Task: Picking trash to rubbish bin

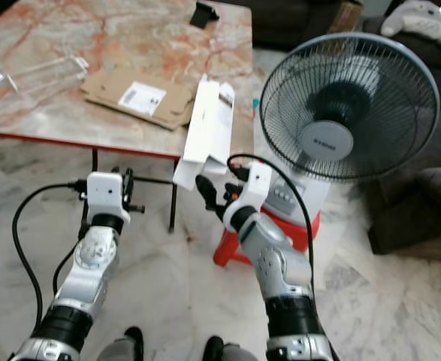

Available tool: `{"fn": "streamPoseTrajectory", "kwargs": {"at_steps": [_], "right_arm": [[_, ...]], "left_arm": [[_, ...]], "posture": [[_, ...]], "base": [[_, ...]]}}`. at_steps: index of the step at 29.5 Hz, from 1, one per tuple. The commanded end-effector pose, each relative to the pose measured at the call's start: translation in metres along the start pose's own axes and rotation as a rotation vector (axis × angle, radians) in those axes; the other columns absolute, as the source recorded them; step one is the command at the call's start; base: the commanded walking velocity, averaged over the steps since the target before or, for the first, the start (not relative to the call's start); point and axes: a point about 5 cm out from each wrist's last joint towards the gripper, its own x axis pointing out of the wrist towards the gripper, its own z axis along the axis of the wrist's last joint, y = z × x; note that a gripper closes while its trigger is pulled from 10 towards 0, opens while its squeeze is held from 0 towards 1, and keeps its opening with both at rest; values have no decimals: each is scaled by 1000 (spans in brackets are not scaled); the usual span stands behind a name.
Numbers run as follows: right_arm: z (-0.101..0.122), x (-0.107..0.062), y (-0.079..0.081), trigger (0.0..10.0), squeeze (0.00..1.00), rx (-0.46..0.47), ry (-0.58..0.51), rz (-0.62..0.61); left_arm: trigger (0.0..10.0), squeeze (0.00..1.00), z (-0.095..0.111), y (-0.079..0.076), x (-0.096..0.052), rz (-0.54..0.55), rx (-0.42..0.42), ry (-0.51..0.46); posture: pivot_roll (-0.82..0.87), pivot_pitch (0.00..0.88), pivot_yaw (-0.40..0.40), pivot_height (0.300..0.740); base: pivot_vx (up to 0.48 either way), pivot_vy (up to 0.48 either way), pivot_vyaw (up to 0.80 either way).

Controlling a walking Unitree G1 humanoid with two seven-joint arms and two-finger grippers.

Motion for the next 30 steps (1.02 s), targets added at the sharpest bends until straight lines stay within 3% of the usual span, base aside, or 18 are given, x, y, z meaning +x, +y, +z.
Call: {"fn": "streamPoseTrajectory", "kwargs": {"at_steps": [1,16,30], "right_arm": [[3,-2,-3,10000,0,7,-5,-13],[7,-2,4,10000,0,-51,-25,29],[6,-3,7,10000,0,-42,-14,52]], "left_arm": [[10000,0,1,-5,0,-8,5,2],[10000,0,5,-7,1,-14,9,-18],[10000,0,10,-10,1,-31,-9,-56]], "posture": [[25,207,-130,740],[25,206,-130,740],[23,205,-130,740]], "base": [[431,0,0],[418,0,177],[0,0,0]]}}
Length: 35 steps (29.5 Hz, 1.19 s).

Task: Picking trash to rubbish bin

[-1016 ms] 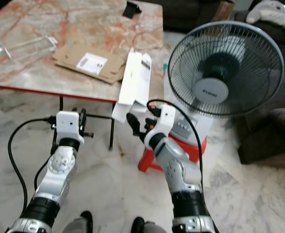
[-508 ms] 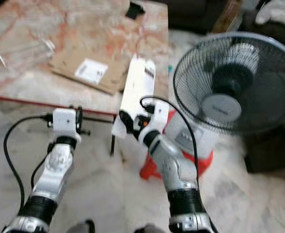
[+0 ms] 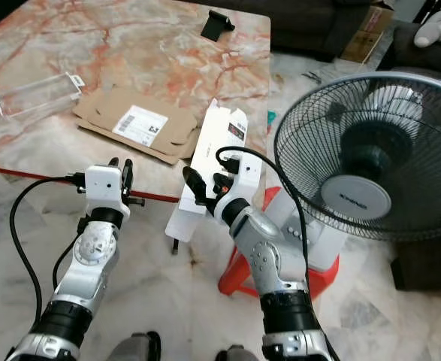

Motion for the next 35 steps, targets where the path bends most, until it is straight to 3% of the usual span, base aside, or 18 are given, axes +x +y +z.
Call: {"fn": "streamPoseTrajectory", "kwargs": {"at_steps": [1,11,16,17,18,21,27,35], "right_arm": [[1,-3,0,10000,0,3,-4,0],[1,-3,-1,10000,0,-2,-6,-6],[1,-3,-3,10000,0,-20,-8,-17],[1,-3,-3,10000,0,-20,-8,-18],[2,-3,-5,10000,0,-28,-10,-24],[2,-3,-5,10000,0,-32,-11,-29],[2,-4,-7,10000,0,-34,-16,-38],[1,-4,-7,10000,0,-30,-20,-37]], "left_arm": [[10000,0,-1,-2,-3,-12,4,4],[10000,0,-3,-3,-4,-48,24,10],[10000,0,-8,-17,-9,-136,-316,101],[10000,0,-8,-19,-9,-153,-344,110],[10000,0,-10,-30,-14,-257,-377,149],[10000,0,-13,-40,-21,-348,-388,183],[10000,0,-23,-42,-29,-365,-369,262],[10000,0,-19,-34,-20,-307,-267,257]], "posture": [[23,205,-130,740],[22,208,-129,740],[23,209,-130,740],[23,209,-130,740],[23,209,-130,740],[23,208,-127,740],[21,210,-125,740],[22,214,-127,740]], "base": [[0,0,0],[0,0,0],[0,0,0],[0,0,0],[0,0,0],[0,0,0],[0,0,0],[0,0,0]]}}
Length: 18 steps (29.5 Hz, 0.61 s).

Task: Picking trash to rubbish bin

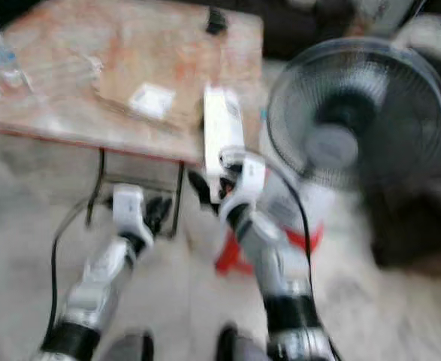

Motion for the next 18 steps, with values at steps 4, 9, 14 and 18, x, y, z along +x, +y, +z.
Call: {"fn": "streamPoseTrajectory", "kwargs": {"at_steps": [4,9,14,18], "right_arm": [[2,3,7,10000,0,-8,-6,18],[1,3,5,10000,0,-1,-10,10],[3,4,4,10000,0,-6,-19,5],[4,4,2,10000,0,-17,-34,-7]], "left_arm": [[10000,0,1,7,-2,43,22,6],[10000,0,0,9,-2,77,50,4],[10000,0,3,10,-2,90,21,-24],[10000,0,4,8,-1,85,20,-29]], "posture": [[22,214,-126,740],[21,210,-127,740],[18,199,-126,740],[18,193,-126,740]], "base": [[0,0,0],[0,0,0],[0,0,0],[0,0,0]]}}
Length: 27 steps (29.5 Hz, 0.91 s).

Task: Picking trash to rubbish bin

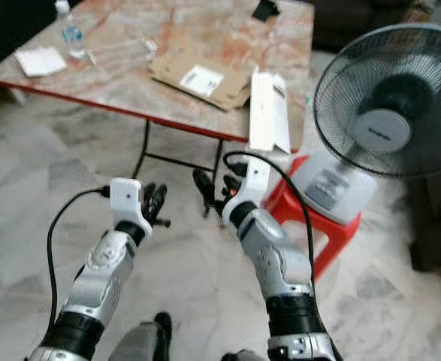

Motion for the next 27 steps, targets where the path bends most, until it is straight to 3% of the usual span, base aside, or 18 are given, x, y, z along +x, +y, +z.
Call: {"fn": "streamPoseTrajectory", "kwargs": {"at_steps": [1,6,12,27], "right_arm": [[2,-1,-5,10000,0,-11,-13,-31],[8,0,-8,10000,0,-12,-51,-52],[12,0,-9,10000,0,9,-83,-59],[7,1,-23,10000,0,-96,-98,-138]], "left_arm": [[10000,0,-1,-5,0,-14,-3,-3],[10000,0,0,-5,1,-13,1,-11],[10000,0,0,-4,1,-10,13,-13],[10000,0,2,2,1,9,56,-24]], "posture": [[20,189,-126,740],[19,180,-125,740],[21,172,-126,740],[23,199,-129,740]], "base": [[0,0,0],[0,0,0],[0,0,-533],[0,0,0]]}}
